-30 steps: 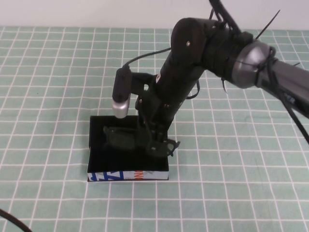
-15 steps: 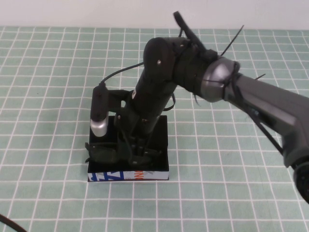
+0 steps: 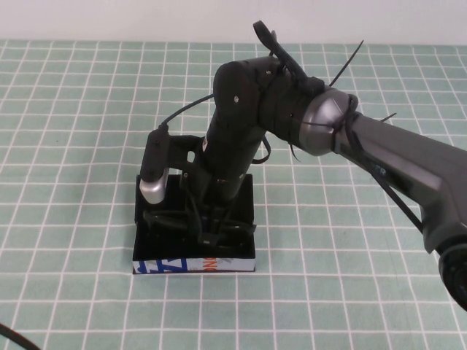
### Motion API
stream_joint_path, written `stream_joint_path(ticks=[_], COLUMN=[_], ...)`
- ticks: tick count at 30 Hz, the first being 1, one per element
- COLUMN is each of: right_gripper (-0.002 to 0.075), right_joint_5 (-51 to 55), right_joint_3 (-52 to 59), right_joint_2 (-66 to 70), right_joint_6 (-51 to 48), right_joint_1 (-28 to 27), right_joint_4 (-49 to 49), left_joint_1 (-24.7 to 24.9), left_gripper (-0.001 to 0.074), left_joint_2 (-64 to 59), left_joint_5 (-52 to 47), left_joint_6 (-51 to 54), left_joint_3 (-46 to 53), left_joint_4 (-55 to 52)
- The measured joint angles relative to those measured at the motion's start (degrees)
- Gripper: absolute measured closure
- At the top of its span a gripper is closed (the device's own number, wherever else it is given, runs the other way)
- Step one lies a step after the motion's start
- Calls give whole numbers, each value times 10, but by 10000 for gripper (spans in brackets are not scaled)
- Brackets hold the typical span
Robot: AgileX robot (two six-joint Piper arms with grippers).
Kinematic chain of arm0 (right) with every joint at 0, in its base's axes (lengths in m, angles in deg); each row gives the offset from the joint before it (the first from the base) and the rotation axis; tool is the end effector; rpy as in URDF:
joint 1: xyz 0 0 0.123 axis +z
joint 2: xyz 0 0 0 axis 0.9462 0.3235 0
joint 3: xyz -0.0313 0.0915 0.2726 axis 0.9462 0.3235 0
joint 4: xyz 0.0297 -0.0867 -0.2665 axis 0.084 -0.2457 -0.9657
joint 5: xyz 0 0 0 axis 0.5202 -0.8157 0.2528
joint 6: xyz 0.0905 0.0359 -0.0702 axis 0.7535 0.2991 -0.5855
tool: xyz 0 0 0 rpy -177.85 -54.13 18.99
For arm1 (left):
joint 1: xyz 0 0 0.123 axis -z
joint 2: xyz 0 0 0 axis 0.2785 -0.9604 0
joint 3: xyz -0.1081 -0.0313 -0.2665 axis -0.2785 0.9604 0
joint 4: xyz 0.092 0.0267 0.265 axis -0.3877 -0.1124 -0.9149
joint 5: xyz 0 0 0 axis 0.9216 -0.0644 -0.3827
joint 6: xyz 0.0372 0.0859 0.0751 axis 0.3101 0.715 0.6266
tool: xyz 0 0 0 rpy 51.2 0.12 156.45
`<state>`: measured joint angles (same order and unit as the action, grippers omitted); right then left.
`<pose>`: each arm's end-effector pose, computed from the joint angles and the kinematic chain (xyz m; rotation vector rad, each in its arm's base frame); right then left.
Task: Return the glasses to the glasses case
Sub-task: Place the glasses in the glasses case
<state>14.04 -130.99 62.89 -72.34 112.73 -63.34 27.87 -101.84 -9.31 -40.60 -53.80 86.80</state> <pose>0.3616 0.3564 0.2050 -2.0577 2.0187 0.3006 0.1183 -0.0488 0.3359 0.5026 2.0195 -0.2316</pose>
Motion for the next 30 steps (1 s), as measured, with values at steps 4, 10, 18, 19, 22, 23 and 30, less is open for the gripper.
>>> stream_joint_path(ticks=[4,10,18,19,22,23,30], right_gripper=[655,475,531,566,683,699,736], right_joint_5=[0,0,0,0,0,0,3], right_joint_3=[0,0,0,0,-7,-13,-90], right_joint_2=[0,0,-4,-8,-21,-25,-37], right_joint_6=[1,1,1,1,1,1,96], right_joint_1=[0,0,0,0,0,0,-30], right_joint_4=[0,0,0,0,-8,-13,0], left_joint_1=[0,0,1,1,1,1,2], left_gripper=[737,737,737,737,737,737,737], left_joint_2=[0,0,0,0,0,0,-43], left_joint_5=[0,-2,11,17,41,46,40], left_joint_6=[0,0,0,0,0,0,43], left_joint_3=[0,0,0,0,0,0,9], left_joint_4=[0,0,0,0,4,6,40])
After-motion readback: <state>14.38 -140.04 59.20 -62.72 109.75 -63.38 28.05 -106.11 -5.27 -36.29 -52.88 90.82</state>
